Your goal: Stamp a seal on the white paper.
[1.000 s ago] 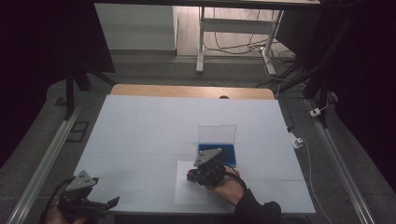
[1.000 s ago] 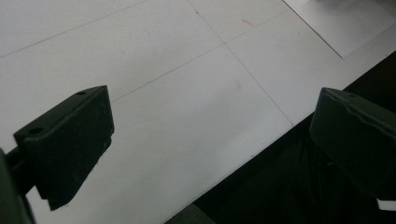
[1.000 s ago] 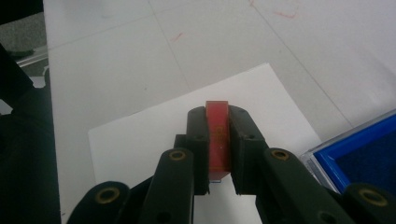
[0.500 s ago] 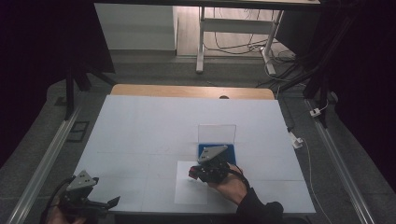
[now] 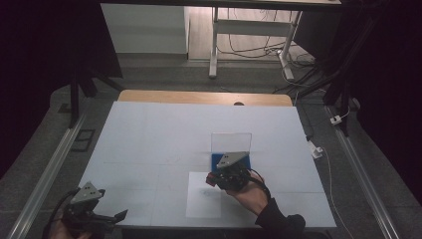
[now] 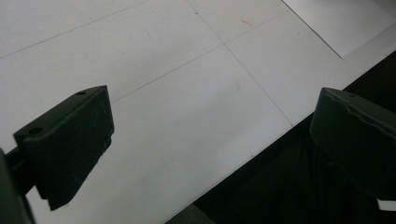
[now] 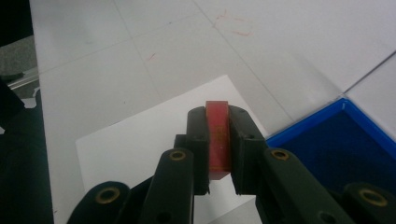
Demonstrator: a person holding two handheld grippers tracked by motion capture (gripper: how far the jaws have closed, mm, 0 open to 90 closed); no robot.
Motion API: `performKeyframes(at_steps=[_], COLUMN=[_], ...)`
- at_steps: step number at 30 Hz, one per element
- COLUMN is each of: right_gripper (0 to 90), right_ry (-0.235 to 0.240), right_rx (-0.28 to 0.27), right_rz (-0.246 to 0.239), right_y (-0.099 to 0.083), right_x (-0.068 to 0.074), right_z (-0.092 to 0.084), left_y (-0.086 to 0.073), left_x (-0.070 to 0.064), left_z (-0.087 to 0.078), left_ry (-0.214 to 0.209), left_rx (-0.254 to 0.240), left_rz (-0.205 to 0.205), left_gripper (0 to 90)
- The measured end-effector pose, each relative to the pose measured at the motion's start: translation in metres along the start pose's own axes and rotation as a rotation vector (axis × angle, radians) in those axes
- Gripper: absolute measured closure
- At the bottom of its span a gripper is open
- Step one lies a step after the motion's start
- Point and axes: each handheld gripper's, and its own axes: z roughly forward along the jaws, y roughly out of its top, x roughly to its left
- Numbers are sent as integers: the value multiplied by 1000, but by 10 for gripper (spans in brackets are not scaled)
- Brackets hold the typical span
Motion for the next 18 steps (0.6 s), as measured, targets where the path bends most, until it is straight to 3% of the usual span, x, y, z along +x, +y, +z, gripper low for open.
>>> performKeyframes(at_steps=[18], right_gripper=[797], right_ry=[-46], right_rx=[-25], right_rz=[45], right_y=[-2], right_x=[-18], right_z=[-10], left_y=[0], left_x=[0], left_z=[0], left_ry=[0], left_rx=[1], left_rz=[-2], left_gripper=[0])
